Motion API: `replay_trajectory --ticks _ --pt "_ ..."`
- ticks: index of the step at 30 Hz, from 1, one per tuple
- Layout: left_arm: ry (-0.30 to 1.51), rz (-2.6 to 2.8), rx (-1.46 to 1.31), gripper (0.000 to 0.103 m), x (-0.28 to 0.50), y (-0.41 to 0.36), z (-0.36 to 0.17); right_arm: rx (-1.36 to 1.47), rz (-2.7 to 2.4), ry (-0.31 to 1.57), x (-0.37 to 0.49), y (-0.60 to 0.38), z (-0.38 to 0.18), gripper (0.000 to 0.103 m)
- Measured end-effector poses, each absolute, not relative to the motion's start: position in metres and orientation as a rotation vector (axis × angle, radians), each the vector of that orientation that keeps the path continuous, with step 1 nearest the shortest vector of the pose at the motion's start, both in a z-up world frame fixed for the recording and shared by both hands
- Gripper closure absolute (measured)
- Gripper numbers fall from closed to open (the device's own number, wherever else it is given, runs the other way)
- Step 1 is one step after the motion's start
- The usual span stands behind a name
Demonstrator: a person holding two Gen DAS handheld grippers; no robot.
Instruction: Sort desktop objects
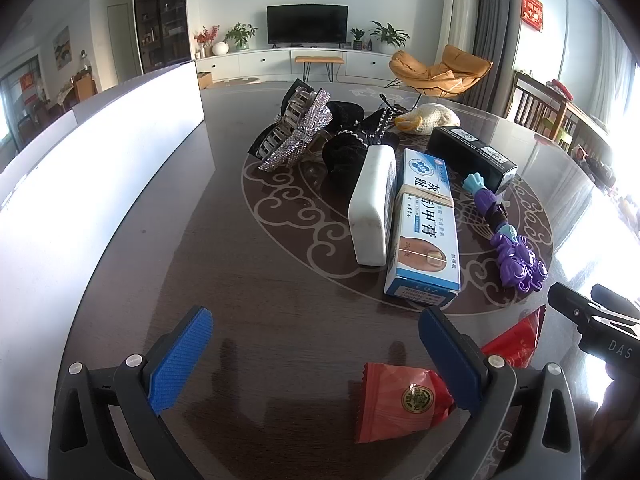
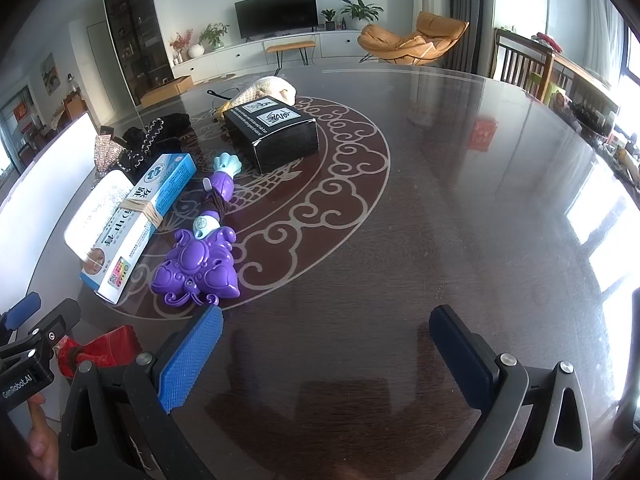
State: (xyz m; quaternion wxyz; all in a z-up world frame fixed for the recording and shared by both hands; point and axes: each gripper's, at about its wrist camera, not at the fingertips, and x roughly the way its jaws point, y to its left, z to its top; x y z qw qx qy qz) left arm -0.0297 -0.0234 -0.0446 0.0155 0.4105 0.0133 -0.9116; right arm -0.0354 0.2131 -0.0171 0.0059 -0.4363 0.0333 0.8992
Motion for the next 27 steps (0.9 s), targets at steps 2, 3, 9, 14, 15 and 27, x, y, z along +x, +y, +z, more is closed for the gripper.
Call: replay_trajectory --ticks 2,3,9,14,15,27 --pt "0.042 -2.836 1.277 0.000 -0.0296 -0.0233 -0.0446 -1.366 2.815 0.106 -0.0360 0.2135 -0.0174 0.000" --pt "0.044 -2.836 1.277 0.000 -0.0293 -0.0236 -0.0447 -1.366 2.815 0.107 -0.0364 0.2131 -0.0177 0.000" --pt "0.048 -2.836 1.279 0.000 -0.0290 -0.0240 -0.0446 -1.367 2.815 0.108 -0.0366 0.2126 -0.0179 0.000" --pt "0.049 -2.836 1.278 0.000 -0.0290 -0.0241 -0.0446 -1.371 2.815 0.110 -0.0365 0.2138 -0.0180 0.000" --pt "0.049 -2.836 1.278 0.000 -0.0291 -0.0244 -0.0446 -1.372 2.815 0.111 -0.0365 0.2127 -0.0183 0.000" --pt "0.065 -2.835 1.284 0.000 -0.0290 -0.0250 -0.0449 -1.376 2.813 0.122 -0.0378 0.2109 -0.0191 0.000"
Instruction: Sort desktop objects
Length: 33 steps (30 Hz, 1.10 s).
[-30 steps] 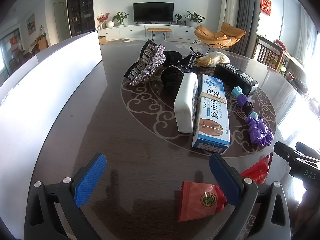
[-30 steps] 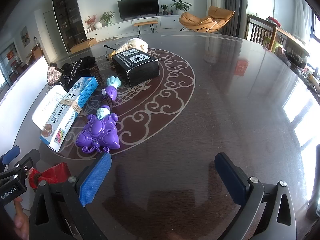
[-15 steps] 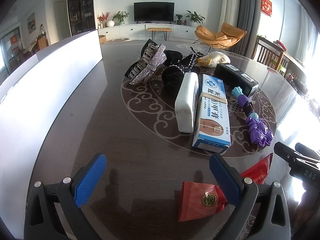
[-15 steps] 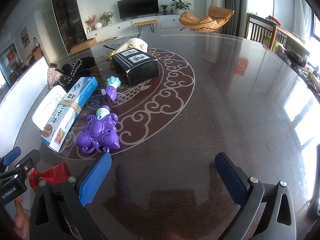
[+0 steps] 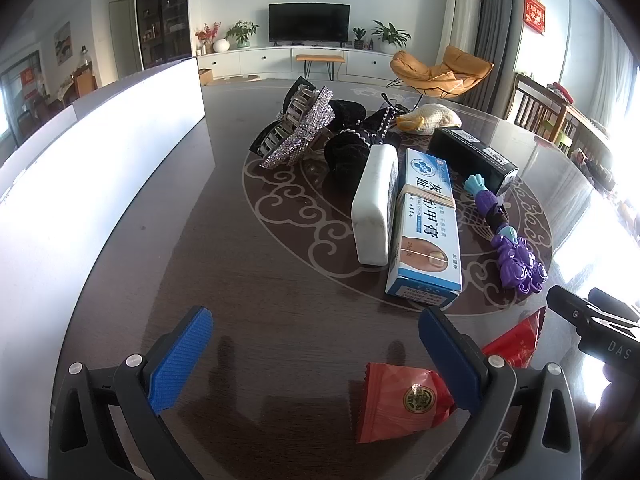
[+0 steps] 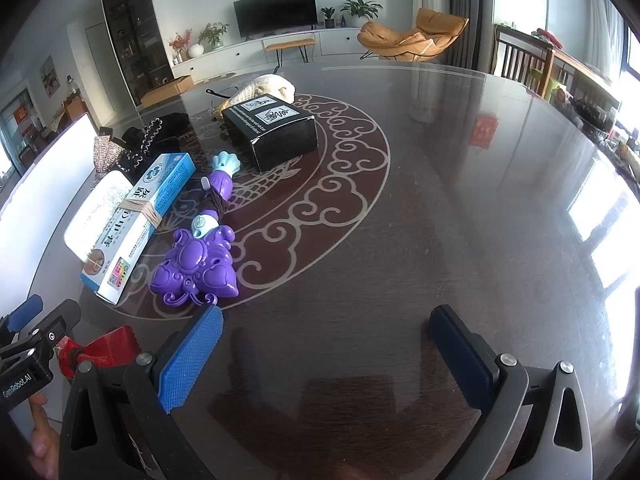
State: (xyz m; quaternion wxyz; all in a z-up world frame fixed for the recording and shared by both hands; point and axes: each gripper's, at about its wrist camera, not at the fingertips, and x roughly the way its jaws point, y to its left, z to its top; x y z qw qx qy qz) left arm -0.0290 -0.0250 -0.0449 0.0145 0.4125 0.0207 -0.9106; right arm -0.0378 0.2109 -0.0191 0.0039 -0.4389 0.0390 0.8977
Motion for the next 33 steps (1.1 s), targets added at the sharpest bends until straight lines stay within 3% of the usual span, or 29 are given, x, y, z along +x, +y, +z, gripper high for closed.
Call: replay_trajectory --ticks 33 --pt "0.118 -2.830 1.331 0.000 -0.030 -0.033 -0.047 -1.388 2.794 0.086 -0.035 0.200 -0.022 0.000"
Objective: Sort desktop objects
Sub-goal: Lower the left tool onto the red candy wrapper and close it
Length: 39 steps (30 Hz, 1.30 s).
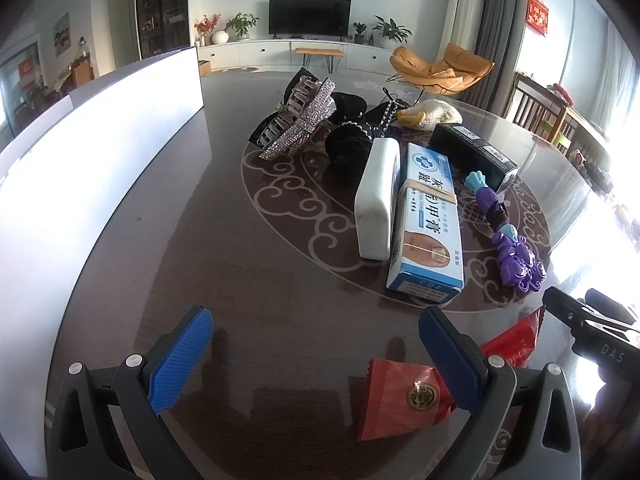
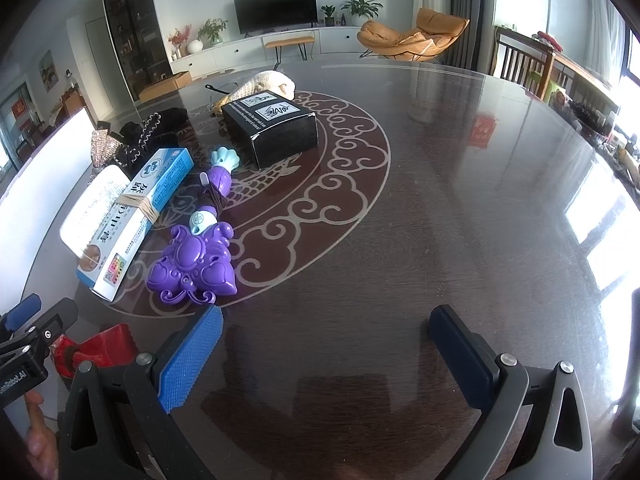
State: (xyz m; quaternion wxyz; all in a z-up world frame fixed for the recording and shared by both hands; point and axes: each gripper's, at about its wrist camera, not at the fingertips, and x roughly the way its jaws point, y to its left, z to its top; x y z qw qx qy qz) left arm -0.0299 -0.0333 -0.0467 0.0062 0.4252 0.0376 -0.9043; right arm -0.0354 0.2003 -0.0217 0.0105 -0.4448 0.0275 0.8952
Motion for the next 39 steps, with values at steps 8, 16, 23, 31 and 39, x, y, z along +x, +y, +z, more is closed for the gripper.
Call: replay_trajectory --ticks 8,16,23,31,39 --pt "-0.027 -2.805 1.343 0.000 -0.017 -0.040 -0.044 -1.358 2.834 0.187 -0.029 0.202 -0.019 0.000" --pt "0.001 -2.851 1.332 0.000 0.021 -0.078 -0.027 -1.393 2.944 0.091 0.006 0.174 -0.017 0.000" --pt "-0.243 -2.990 1.505 0.000 -0.001 -0.019 -0.027 -1.435 2.871 -0.177 0.009 0.156 -0.020 0.000" --pt "-0.350 -2.950 1.605 0.000 -0.035 0.016 -0.046 -1.487 2.960 -0.173 0.000 0.188 -0.021 0.000" --pt "-0.200 -2.987 1.562 0.000 -0.041 0.009 -0.054 -1.504 2.969 -0.185 -0.007 0.190 -0.022 0.000"
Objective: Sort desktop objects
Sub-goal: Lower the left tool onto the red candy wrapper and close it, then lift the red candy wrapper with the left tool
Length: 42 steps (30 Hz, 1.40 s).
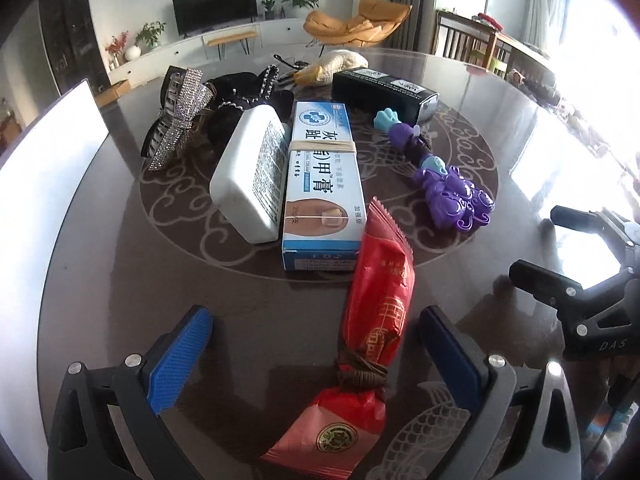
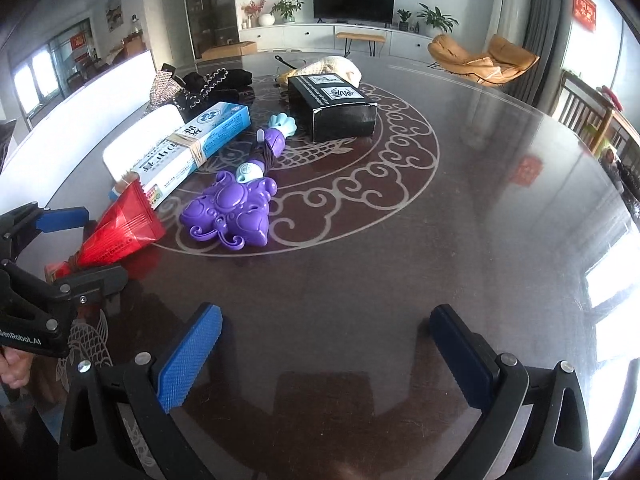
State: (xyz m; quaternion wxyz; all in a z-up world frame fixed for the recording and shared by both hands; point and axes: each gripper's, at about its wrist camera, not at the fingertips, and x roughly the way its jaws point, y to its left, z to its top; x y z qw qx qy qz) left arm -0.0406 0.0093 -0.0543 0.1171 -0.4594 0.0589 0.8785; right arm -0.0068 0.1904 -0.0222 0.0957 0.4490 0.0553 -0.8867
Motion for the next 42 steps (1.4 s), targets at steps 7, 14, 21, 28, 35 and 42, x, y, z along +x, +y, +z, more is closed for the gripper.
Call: replay_trajectory --ticks 7,14,21,28,35,42 --pt "0.163 2.593 -1.359 0.000 -0.045 0.010 -0.056 1.330 -2.627 0.159 -0.005 0.192 -0.021 0.000" --pt "0.165 2.614 -1.322 0.043 -0.040 0.011 -0.046 1.330 -2.627 0.158 -0.005 0.192 -0.021 0.000" --pt "0.142 2.647 -1.322 0.079 -0.030 -0.010 -0.044 1.329 -2.628 0.158 -0.005 0.192 -0.020 0.000" --pt "-0.057 2.770 -1.394 0.079 -0.033 -0.074 -0.045 1.329 -2.628 0.158 -0.005 0.192 -0.021 0.000" --pt "-0.148 2.812 -1.372 0.078 -0.052 -0.092 -0.048 1.328 -2.628 0.158 -0.005 0.192 -0.021 0.000" --pt "0.055 2.806 -1.361 0.023 -0.057 -0.069 -0.055 1.328 -2.628 0.157 -0.005 0.192 -0.021 0.000"
